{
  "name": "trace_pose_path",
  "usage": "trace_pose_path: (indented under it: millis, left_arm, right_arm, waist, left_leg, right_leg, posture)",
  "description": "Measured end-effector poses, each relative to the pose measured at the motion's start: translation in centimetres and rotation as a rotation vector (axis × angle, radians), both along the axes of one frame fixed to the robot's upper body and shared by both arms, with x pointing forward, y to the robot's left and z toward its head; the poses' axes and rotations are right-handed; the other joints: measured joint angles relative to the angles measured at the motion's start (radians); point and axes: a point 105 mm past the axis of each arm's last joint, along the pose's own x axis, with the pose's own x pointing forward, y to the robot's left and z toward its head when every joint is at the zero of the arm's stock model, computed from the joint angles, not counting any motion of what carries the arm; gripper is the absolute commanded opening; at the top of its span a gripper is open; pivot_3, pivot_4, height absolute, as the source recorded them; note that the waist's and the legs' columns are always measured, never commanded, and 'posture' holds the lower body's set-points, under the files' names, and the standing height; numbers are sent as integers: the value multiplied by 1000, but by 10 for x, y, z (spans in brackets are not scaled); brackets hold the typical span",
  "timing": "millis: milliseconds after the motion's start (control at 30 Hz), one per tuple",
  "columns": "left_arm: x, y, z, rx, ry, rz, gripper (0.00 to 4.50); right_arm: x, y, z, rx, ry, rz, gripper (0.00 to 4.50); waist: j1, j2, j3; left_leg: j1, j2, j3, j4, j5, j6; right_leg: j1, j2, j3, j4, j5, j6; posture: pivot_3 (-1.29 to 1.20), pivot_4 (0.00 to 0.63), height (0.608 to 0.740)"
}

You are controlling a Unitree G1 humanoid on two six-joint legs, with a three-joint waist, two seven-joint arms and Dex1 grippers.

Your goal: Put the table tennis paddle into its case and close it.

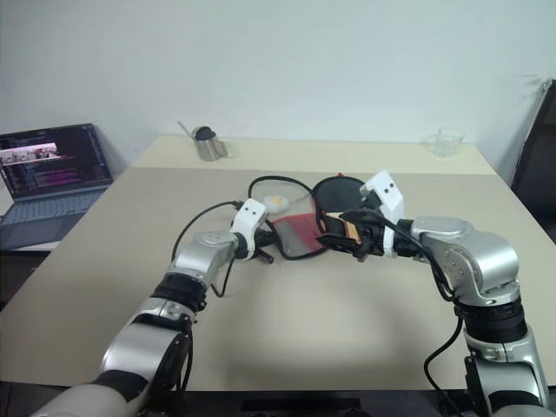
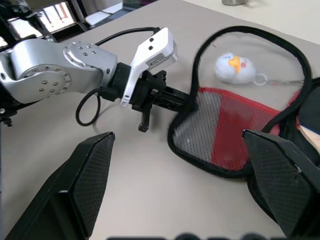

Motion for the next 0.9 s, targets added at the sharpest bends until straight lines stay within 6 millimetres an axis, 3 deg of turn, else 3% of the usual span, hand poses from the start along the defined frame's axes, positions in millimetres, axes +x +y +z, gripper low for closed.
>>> trace_pose_path:
  millis: [133,233,367,467,567,900]
  left_arm:
    - [-4,-27,29,-170,-40,-73,26]
    - [-12,-47,62,-266,-114,-161,26]
    - [-21,-64,83,-300,-185,-221,26]
    - [-24,-80,79,-295,-179,-239,26]
    - [-17,-92,62,-226,-138,-180,26]
    - [-1,-82,30,-88,-105,-50,26]
  right_arm:
    - [1,-8,-6,-13,16,-31,4500]
    - [1,-30,-9,-27,30,-95,4500]
    - [1,-63,-2,-46,10,-198,4500]
    - [1,-75,3,-49,-6,-238,4500]
    - [1,-83,7,-51,-20,-270,4500]
    - [-4,-85,6,-52,-29,-290,4500]
  waist:
    - [0,0,0]
    - [1,0,0]
    - [3,0,0]
    - [0,0,0]
    - [-1,0,0]
    - [-2,0,0]
  left_leg:
    - [0,0,0,0,0,0]
    - [0,0,0,0,0,0]
    - [0,-1,0,0,0,0]
    - [2,-1,0,0,0,0]
    - [2,-2,0,0,1,1]
    - [1,-1,0,0,1,1]
  right_leg:
    - [0,0,0,-1,0,0]
    - [0,0,0,-1,0,0]
    - [1,0,0,0,0,0]
    - [2,1,1,0,0,0]
    - [2,1,1,0,-2,4]
    - [1,1,1,-1,-2,3]
  posture:
    - [0,150,740]
    - [0,150,740]
    - [0,150,740]
    - [0,150,740]
    - [0,150,740]
    - [0,150,740]
